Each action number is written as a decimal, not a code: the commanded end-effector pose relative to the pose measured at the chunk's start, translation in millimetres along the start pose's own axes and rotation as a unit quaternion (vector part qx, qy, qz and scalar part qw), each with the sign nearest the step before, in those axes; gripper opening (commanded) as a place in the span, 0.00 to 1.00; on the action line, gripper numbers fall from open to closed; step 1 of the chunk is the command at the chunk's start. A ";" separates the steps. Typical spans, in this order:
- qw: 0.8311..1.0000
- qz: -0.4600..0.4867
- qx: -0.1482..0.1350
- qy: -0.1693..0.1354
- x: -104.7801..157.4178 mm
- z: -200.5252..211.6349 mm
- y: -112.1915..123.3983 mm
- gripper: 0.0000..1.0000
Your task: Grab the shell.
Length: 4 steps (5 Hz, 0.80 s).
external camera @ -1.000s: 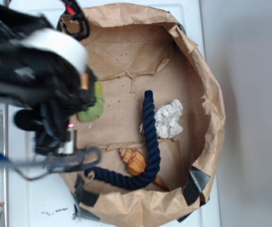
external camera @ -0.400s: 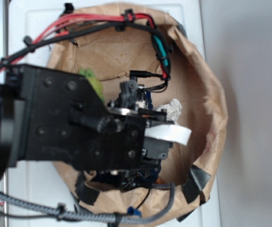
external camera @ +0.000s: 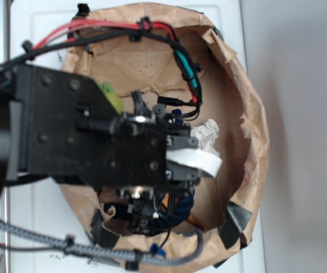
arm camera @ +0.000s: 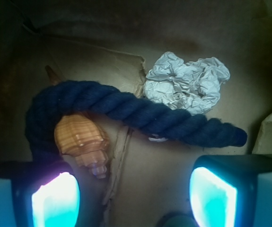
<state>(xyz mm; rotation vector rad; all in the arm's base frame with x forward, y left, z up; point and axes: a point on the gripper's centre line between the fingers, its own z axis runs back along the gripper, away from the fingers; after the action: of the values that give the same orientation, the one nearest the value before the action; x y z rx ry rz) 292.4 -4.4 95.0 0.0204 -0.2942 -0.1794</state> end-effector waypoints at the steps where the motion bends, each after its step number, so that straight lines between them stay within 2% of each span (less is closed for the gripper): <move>1: 0.999 -0.038 0.005 -0.037 1.0 -3.5 -23.6 1.00; 2: 0.998 -0.049 -0.011 -0.044 3.6 -12.0 -30.3 1.00; 4: 0.997 -0.065 0.010 -0.049 4.9 -35.9 -37.7 1.00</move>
<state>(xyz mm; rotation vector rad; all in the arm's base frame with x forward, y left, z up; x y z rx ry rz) 293.7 -34.4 48.9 0.0494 -0.3523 -0.2928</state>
